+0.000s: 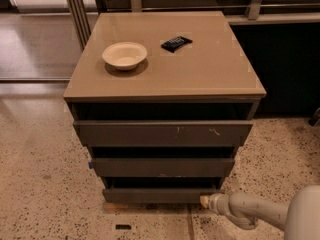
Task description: Close bottom drawer
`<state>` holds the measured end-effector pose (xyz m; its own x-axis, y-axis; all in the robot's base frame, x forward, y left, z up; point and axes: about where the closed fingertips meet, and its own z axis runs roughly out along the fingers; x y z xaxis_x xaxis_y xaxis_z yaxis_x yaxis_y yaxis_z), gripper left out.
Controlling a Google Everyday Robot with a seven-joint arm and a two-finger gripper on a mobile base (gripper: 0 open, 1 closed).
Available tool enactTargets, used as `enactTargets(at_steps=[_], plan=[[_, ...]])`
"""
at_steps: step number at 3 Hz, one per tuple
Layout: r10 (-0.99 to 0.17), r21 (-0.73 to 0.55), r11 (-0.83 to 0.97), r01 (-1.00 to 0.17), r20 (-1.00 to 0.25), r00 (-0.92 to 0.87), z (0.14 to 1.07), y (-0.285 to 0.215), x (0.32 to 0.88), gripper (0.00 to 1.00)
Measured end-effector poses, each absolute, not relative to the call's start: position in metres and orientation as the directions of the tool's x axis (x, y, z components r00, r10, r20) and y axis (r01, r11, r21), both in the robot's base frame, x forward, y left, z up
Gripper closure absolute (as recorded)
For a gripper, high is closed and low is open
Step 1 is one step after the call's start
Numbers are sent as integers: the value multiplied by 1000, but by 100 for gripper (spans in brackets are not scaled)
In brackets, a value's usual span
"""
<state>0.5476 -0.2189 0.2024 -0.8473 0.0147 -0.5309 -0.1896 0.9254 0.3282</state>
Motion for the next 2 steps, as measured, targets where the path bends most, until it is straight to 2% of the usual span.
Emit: enactTargets(at_steps=[2], plan=[[43,228,962,-154,-678,-733,207,-231,585,100]])
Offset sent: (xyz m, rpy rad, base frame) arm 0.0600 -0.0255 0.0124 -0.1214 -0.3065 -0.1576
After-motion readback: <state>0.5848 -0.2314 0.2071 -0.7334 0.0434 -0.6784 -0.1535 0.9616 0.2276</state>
